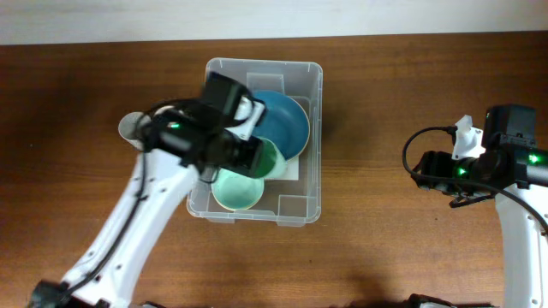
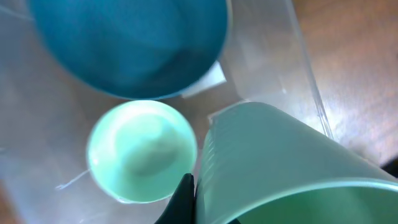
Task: Pack container
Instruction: 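Carry the mint green cup into the container's front right corner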
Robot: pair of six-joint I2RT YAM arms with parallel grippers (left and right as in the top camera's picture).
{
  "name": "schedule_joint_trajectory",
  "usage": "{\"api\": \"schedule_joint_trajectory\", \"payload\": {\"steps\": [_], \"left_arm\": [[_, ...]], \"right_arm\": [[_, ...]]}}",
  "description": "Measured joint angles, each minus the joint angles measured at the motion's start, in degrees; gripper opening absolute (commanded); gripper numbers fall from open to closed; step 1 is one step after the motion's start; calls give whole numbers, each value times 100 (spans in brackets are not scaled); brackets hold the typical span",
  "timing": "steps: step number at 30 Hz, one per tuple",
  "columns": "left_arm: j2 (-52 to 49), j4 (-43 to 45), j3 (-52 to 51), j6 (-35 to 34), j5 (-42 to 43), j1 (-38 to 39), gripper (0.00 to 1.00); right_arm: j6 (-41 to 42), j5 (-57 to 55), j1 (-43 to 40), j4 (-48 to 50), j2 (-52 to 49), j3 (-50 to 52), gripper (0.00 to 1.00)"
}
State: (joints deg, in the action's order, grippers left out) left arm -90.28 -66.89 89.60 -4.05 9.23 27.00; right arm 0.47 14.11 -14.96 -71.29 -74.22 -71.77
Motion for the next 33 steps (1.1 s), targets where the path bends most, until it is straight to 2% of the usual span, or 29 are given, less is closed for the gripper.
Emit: {"api": "schedule_joint_trajectory", "payload": {"steps": [7,19,20,22,23,30,33], "left_arm": [[-940,0,0,2,2,625,1],[-2238,28,0,2,44,654,2],[-2271,28,0,2,46,654,7],[-2302,28,0,7,46,654,30],[-2302,28,0,42,44,654,36],[-2302,-9,20,42,13,654,38],[-2304,-385,328,44,-155,654,39]], "right_arm": [[2,0,0,-39,0,0,70],[17,0,0,-42,0,0,70],[17,0,0,-42,0,0,70],[20,0,0,-42,0,0,70],[20,0,0,-42,0,0,70],[22,0,0,-42,0,0,70],[35,-2,0,-39,0,0,70]]}}
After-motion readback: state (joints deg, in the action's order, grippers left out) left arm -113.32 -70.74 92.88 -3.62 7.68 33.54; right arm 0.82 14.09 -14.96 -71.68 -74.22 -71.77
